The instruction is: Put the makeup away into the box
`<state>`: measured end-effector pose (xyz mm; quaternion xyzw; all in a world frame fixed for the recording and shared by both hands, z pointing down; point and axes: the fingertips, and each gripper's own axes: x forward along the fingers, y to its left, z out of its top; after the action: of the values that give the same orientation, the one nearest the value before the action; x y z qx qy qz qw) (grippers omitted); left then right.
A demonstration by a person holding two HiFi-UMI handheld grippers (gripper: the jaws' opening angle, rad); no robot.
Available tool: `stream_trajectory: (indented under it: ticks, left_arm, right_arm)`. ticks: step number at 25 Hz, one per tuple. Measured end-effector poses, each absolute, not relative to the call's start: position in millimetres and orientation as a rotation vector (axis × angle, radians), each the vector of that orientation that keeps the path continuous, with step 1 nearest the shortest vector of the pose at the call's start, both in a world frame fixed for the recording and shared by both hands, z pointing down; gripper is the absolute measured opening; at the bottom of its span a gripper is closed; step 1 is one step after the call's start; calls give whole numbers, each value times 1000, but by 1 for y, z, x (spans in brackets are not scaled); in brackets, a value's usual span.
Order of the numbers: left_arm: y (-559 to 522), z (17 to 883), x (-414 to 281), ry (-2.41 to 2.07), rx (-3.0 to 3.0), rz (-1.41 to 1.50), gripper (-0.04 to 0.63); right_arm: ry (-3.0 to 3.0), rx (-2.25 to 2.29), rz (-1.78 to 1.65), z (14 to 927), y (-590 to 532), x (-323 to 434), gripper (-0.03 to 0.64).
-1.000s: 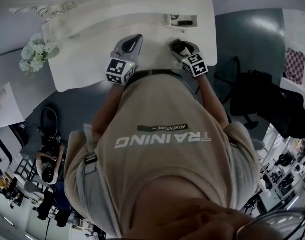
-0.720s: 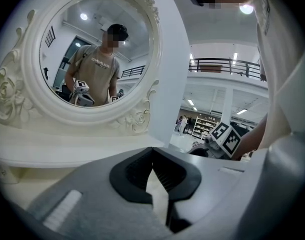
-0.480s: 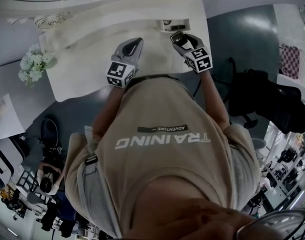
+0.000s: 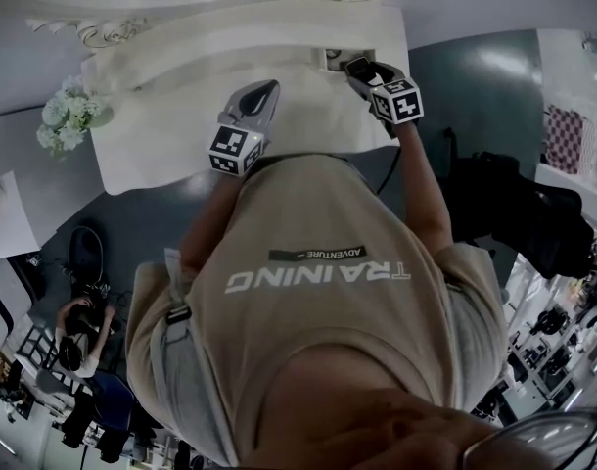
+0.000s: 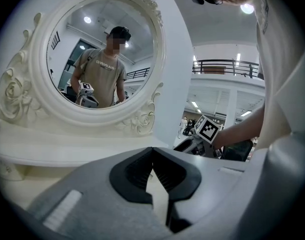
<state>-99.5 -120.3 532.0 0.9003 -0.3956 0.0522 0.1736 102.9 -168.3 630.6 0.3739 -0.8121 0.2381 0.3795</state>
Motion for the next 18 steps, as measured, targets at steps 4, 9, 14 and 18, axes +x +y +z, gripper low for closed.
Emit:
stream_trajectory:
  ticks: [4, 9, 14, 18]
  left_arm:
    - [-122, 534, -108, -1151, 2536, 148, 6]
    - [-126, 536, -113, -1175, 2520, 143, 6]
    - [-129, 532, -114, -1196, 2509, 139, 7]
    - [-131, 534, -119, -1209, 2500, 138, 6]
  right_arm:
    - [-2038, 914, 679, 636, -175, 101, 299]
    - [-1953, 863, 836, 641, -184, 99, 299]
    - [-1913, 838, 908, 642, -187, 100, 299]
    - [-1858, 839, 884, 642, -192, 100, 299]
